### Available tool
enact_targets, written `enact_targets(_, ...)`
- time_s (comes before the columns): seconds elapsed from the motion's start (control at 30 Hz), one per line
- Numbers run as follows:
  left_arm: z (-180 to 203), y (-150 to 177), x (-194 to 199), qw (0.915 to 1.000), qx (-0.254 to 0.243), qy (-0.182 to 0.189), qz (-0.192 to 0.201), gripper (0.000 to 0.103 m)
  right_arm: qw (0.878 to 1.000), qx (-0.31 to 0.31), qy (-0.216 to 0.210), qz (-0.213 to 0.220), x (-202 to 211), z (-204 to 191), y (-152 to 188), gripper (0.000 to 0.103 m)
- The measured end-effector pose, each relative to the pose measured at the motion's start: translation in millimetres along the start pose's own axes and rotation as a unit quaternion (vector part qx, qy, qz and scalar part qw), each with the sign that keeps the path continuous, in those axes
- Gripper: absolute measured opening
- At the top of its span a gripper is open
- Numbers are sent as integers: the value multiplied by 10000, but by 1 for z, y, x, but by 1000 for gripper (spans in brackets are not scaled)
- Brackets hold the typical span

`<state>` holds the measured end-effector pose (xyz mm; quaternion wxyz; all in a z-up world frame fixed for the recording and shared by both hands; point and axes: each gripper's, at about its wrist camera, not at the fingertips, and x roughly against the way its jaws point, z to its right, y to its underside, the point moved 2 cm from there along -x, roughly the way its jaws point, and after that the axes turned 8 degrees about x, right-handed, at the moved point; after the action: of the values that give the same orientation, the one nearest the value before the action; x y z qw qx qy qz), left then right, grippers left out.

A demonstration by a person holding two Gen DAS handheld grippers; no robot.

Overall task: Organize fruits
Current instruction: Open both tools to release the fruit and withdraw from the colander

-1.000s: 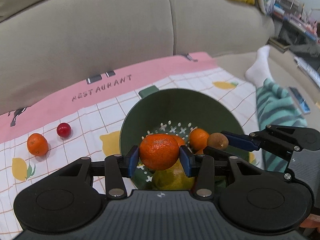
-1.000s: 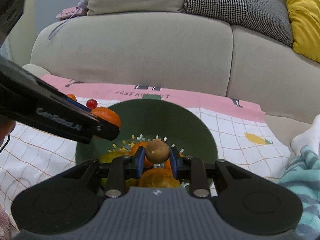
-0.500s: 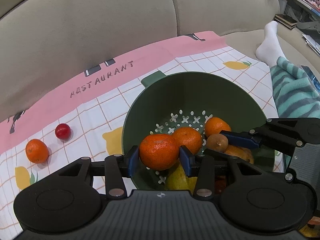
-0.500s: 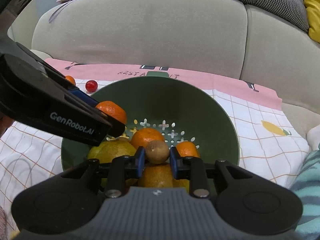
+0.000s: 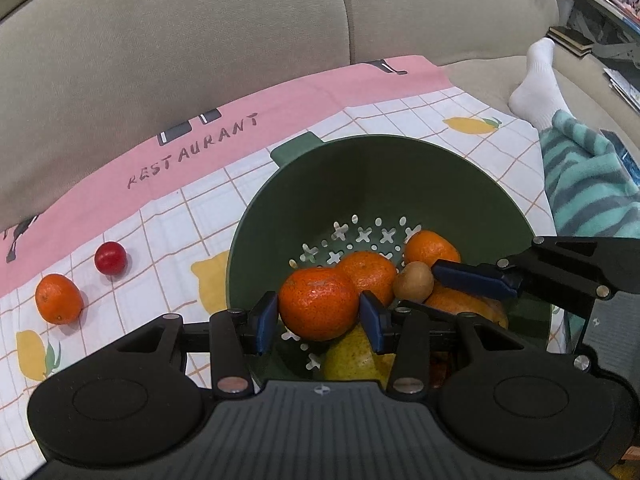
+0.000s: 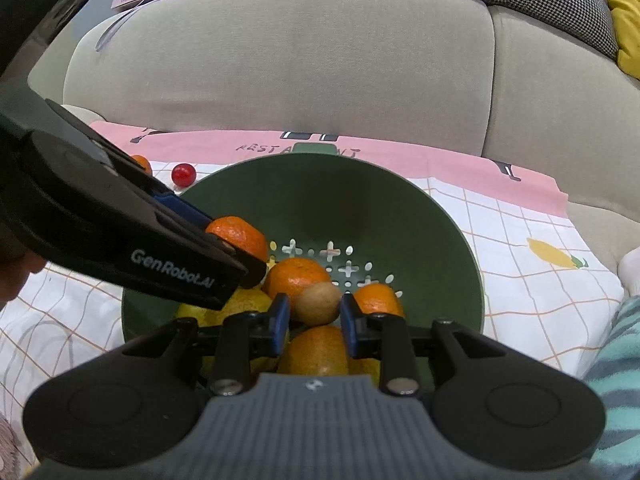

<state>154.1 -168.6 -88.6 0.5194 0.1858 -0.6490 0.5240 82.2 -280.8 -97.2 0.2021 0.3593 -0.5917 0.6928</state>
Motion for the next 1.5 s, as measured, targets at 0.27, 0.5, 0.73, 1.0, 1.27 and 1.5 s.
enact_targets(0.27,1,2,4,10000,26,0,34,55,10000,54,27,53,4,-2,2,26)
enact_targets(0.5,0,6,14,9999,21,19,108,64,9999,69,67,140,9,-5,2,32)
enact_targets(0.73,-4,11,42,9992,88,59,383,64,9992,175,148,319,18,-10,0,39)
enact_targets(1.0,-22,20,87,9939,292,-86,1059,64,9964,-183,284,780,47,-15,-3,64)
enact_targets(1.27,-46,36,115,9847,585,-410,1591,64,9935,-568,132,981,69,-35,-8,86)
enact_targets(1.5,-81,53,115,9802,1075,-592,1556,64,9947,-533,-243,846,65,-67,-14,92)
